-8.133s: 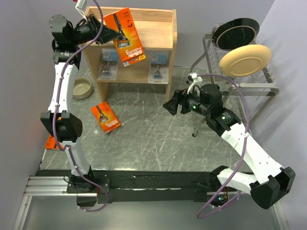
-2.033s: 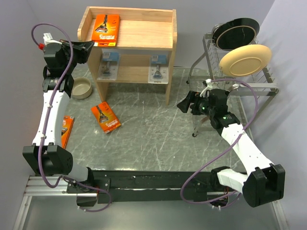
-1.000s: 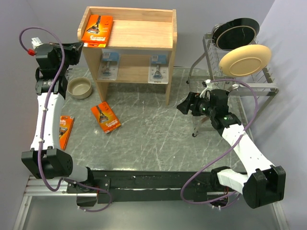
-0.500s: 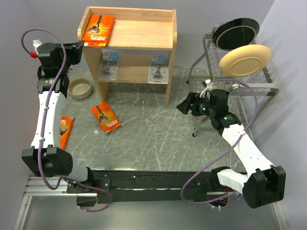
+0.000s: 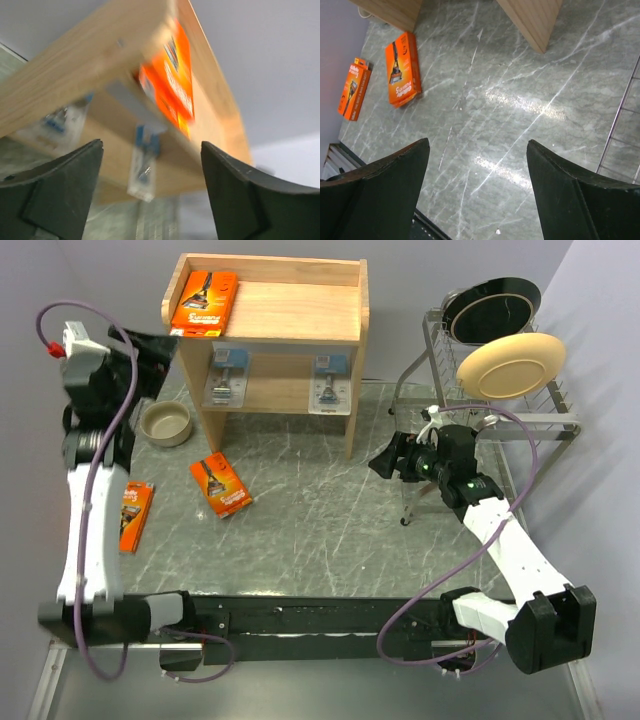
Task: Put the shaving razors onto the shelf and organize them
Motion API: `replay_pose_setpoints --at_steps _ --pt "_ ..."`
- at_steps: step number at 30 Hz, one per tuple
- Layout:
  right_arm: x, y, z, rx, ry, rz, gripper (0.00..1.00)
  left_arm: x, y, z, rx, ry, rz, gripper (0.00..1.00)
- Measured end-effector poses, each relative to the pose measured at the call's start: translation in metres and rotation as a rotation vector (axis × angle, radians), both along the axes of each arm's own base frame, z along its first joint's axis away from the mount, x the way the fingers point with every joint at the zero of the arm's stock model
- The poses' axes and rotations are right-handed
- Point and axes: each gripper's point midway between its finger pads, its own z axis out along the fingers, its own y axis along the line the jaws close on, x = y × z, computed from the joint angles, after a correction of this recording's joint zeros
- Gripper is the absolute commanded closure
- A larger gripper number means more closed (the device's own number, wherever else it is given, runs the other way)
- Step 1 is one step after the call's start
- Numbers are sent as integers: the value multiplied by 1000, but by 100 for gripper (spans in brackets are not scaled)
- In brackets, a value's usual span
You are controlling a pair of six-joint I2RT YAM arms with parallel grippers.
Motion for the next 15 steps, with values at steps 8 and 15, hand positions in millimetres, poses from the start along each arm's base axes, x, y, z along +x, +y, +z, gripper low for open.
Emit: replay_pose_setpoints --at_steps 8,15 --pt "-17 4 -3 -43 33 22 13 -99 1 -55 342 34 -27 5" --pt "-66 73 34 -99 -176 330 14 -74 36 -190 308 437 19 5"
